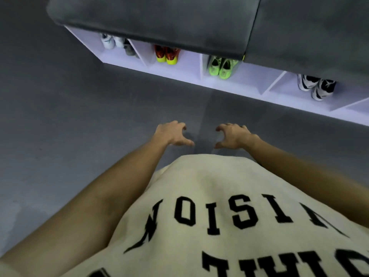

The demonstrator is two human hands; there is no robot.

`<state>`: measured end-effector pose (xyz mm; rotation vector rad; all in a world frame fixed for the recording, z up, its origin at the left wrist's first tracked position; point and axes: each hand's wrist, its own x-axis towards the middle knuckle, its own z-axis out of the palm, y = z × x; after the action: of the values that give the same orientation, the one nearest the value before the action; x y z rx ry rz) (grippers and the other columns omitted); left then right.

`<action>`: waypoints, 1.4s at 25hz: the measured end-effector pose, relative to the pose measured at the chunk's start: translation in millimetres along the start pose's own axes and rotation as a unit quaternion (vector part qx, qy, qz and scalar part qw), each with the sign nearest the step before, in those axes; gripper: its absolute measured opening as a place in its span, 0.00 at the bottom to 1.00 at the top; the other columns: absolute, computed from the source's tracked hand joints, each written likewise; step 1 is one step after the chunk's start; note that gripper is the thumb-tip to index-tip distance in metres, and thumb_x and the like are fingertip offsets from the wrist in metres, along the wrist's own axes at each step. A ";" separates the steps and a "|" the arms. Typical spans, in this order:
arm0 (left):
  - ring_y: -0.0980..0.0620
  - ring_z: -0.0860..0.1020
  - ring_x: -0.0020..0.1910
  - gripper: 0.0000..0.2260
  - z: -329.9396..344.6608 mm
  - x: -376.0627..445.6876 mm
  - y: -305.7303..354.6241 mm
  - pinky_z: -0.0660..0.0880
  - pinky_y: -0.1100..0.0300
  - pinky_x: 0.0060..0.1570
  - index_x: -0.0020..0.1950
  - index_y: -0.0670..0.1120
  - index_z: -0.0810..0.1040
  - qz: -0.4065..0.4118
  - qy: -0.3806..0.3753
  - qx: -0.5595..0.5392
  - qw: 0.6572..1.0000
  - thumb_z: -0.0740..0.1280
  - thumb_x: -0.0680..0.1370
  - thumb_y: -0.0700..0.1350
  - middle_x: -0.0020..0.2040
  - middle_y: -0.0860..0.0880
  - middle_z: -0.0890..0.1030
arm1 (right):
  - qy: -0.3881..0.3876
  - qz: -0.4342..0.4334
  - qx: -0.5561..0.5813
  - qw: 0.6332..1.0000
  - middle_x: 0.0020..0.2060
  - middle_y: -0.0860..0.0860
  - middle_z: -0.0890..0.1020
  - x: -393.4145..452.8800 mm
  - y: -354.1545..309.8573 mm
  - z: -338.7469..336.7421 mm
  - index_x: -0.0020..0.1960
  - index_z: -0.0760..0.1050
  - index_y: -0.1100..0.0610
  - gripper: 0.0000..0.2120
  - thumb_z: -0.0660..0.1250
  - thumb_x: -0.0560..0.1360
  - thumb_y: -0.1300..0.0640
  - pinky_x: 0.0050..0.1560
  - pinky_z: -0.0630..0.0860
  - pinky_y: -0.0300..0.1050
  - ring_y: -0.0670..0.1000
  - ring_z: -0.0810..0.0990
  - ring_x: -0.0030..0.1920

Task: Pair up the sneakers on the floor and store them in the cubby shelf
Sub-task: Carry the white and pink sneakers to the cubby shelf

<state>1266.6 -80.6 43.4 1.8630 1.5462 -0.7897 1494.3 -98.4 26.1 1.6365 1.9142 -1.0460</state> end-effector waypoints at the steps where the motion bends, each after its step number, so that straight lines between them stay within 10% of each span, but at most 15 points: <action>1: 0.45 0.73 0.65 0.36 -0.3 -0.4 -2.9 0.70 0.47 0.59 0.72 0.54 0.67 -0.012 0.001 -0.014 1.000 0.65 0.69 0.71 0.69 0.48 0.71 | -0.004 -0.007 -0.006 1.000 0.71 0.52 0.68 4.1 -1.3 -6.4 0.73 0.63 0.48 0.37 0.68 0.69 0.35 0.70 0.60 0.60 0.57 0.68 0.70; 13: 0.45 0.71 0.67 0.38 32.0 -33.8 -129.3 0.69 0.46 0.64 0.73 0.53 0.67 -0.178 0.002 -0.183 0.967 0.67 0.68 0.70 0.70 0.48 0.70 | -0.065 -0.159 -0.124 0.977 0.70 0.51 0.70 88.4 -145.9 -48.4 0.70 0.66 0.46 0.33 0.70 0.69 0.38 0.68 0.61 0.57 0.55 0.68 0.70; 35: 0.43 0.68 0.69 0.37 -25.1 16.4 -616.5 0.68 0.46 0.66 0.74 0.54 0.64 -0.298 0.028 -0.425 0.854 0.70 0.70 0.66 0.72 0.46 0.67 | -0.131 -0.235 -0.191 0.944 0.69 0.50 0.72 387.4 -625.1 -131.4 0.68 0.67 0.47 0.34 0.73 0.66 0.39 0.67 0.66 0.56 0.55 0.71 0.68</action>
<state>663.1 43.8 6.8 0.7646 2.0802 -0.1836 826.8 236.0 0.2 0.8044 2.1982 -0.9210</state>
